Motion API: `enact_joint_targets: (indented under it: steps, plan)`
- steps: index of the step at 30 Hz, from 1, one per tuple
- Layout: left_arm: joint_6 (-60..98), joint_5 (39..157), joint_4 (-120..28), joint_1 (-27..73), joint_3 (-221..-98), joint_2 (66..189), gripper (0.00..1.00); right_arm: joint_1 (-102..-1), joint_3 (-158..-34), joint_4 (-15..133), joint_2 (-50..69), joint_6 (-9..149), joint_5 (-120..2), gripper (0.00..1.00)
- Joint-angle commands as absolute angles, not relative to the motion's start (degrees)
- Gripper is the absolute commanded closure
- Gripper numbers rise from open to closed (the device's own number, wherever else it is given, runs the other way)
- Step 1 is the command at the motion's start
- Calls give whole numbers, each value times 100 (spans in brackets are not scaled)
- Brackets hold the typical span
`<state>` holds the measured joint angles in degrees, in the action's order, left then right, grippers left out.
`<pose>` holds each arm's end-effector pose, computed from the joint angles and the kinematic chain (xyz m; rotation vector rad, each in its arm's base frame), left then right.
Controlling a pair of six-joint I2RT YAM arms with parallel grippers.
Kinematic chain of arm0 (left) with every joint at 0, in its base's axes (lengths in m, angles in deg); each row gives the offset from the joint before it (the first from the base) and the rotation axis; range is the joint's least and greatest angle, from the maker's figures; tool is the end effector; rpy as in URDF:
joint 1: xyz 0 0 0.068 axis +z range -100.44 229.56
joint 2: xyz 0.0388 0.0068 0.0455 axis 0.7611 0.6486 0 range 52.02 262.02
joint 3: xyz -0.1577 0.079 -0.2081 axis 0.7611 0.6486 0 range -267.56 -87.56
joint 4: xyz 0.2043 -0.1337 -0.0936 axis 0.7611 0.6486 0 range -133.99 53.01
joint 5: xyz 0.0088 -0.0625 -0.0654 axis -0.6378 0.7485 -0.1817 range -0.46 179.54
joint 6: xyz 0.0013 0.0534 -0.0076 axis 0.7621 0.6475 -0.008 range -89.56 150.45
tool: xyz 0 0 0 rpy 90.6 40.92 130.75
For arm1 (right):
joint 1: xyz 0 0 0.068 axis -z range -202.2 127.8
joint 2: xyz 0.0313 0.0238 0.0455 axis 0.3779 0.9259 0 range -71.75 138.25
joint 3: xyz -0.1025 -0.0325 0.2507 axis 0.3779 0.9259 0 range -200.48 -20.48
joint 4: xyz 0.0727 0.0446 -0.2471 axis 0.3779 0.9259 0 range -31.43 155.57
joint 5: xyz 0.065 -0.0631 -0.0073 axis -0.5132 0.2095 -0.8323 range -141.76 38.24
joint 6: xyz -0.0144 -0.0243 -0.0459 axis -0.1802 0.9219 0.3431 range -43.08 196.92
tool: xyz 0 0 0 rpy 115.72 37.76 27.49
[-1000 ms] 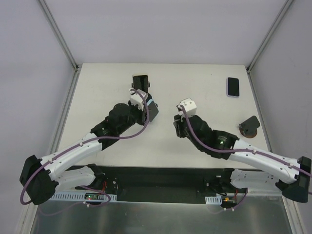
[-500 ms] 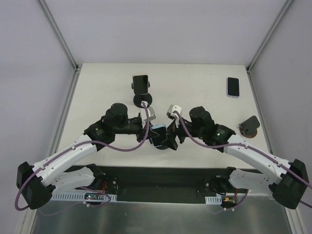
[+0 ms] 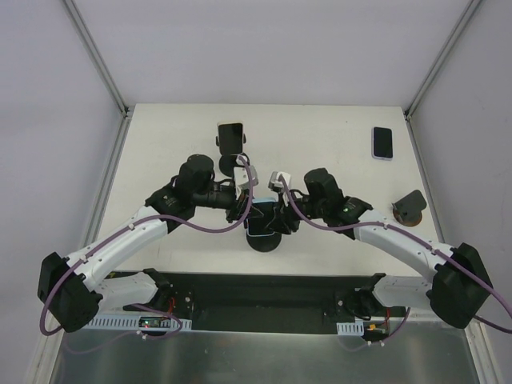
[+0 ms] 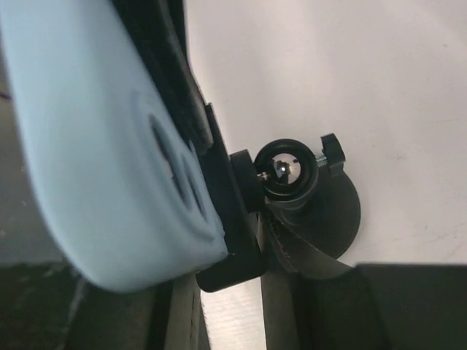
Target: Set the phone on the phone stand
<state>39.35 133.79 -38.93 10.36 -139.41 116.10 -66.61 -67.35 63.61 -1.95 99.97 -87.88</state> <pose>0.1795 -0.1783 0.3280 1.2555 1.4591 -1.0784 0.1773 0.2029 0.2729 -1.4587 1.4682 0.8772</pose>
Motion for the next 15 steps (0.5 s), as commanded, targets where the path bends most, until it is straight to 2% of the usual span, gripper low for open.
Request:
enact_joint_targets:
  steps: [1,4,7,10,13,14,15]
  plan:
    - [4179,12568,-5153,861,-13443,11505,100,-6510,-6610,4638,-48,7435,-8554,100]
    - [4029,12356,-5585,852,-13300,11548,100,-6623,-5855,3294,-170,5731,-7788,100]
    - [3985,12355,-5647,843,-13317,11644,100,-6781,-5608,2764,-135,5214,-7419,100]
    - [3976,12425,-5647,843,-13300,11636,100,-7010,-5967,3605,-468,5625,-7084,100]
    - [4029,12504,-5647,843,-13230,11548,100,-7045,-6632,4588,-426,6231,-7328,100]
    - [4046,12583,-5621,843,-13238,11539,100,-7028,-6827,5174,-312,6668,-7477,95]
    - [4055,12627,-5586,843,-13247,11530,100,-7037,-6916,5337,-328,6855,-7618,78]
